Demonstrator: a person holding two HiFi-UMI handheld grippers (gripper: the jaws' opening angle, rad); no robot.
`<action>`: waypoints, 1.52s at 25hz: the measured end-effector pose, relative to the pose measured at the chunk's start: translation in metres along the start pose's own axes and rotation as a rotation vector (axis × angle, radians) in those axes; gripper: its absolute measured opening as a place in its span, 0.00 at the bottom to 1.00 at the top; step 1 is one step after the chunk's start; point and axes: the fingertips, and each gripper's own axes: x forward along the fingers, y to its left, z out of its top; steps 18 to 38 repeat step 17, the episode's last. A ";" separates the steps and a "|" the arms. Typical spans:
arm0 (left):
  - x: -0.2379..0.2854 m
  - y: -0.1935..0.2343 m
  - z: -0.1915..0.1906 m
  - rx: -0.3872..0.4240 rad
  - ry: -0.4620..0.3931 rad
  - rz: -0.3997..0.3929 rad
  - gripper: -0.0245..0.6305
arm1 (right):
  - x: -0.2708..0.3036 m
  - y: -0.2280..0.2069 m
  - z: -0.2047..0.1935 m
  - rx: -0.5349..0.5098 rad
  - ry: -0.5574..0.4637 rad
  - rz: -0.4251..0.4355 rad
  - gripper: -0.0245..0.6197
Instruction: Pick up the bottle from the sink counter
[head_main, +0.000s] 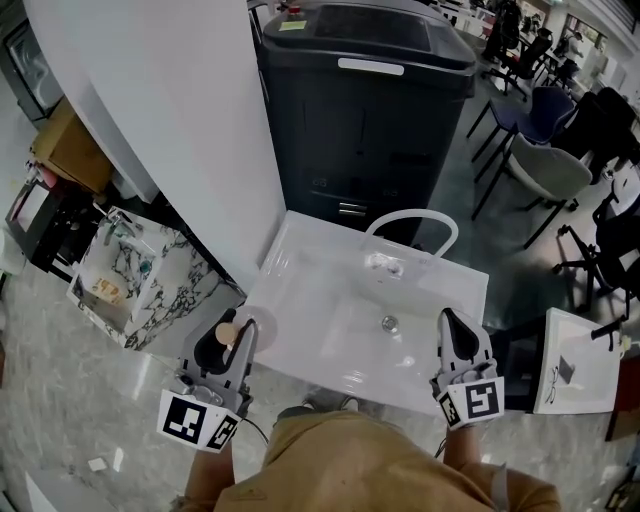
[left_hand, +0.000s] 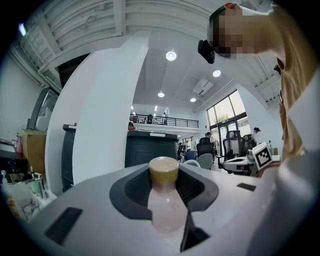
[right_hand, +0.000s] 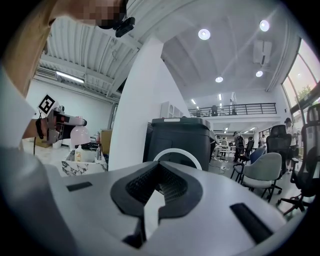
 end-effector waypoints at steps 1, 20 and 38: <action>0.000 0.000 0.000 0.001 0.000 0.000 0.23 | 0.000 0.001 0.000 0.000 -0.002 0.002 0.04; -0.002 0.000 0.000 -0.004 0.007 -0.001 0.23 | -0.005 0.001 0.006 -0.004 -0.006 -0.002 0.04; -0.002 0.000 0.000 -0.004 0.007 -0.001 0.23 | -0.005 0.001 0.006 -0.004 -0.006 -0.002 0.04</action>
